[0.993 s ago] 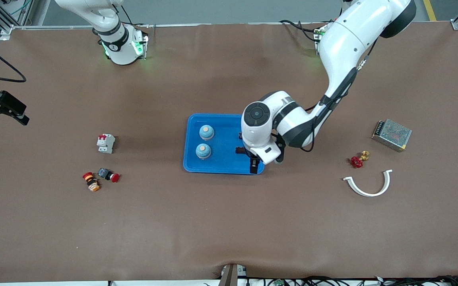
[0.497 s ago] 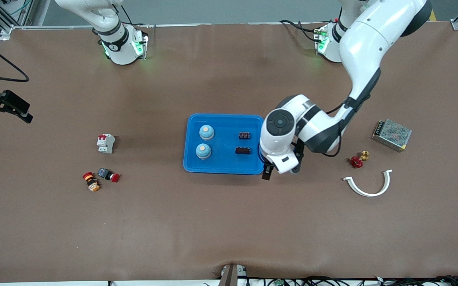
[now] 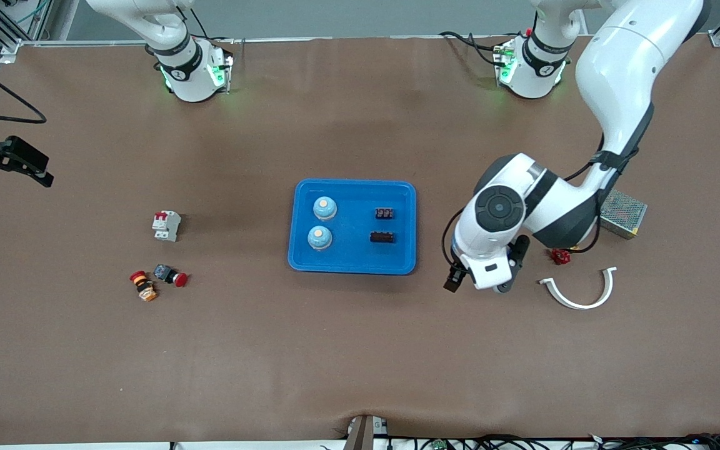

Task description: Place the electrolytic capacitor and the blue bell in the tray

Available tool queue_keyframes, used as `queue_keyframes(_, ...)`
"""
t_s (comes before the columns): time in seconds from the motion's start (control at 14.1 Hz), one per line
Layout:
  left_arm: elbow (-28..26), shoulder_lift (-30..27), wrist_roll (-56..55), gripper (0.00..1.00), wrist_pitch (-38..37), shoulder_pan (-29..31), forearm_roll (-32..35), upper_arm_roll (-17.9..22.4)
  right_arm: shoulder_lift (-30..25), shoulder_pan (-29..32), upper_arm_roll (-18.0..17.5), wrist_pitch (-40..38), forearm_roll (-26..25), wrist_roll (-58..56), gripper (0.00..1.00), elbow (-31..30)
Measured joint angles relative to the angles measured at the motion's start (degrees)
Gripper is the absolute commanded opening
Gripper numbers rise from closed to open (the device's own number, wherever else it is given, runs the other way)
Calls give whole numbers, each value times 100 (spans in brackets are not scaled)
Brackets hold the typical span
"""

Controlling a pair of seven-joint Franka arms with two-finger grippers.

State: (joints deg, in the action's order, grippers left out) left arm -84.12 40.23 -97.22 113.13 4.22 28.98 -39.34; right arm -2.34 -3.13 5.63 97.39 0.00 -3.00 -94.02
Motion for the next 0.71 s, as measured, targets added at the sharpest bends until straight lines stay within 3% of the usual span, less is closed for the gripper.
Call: queue_keyframes(0.71,2,-661,5078,100,-309,1465,-213,-25,0,102,23,-21,0,-24,100,1)
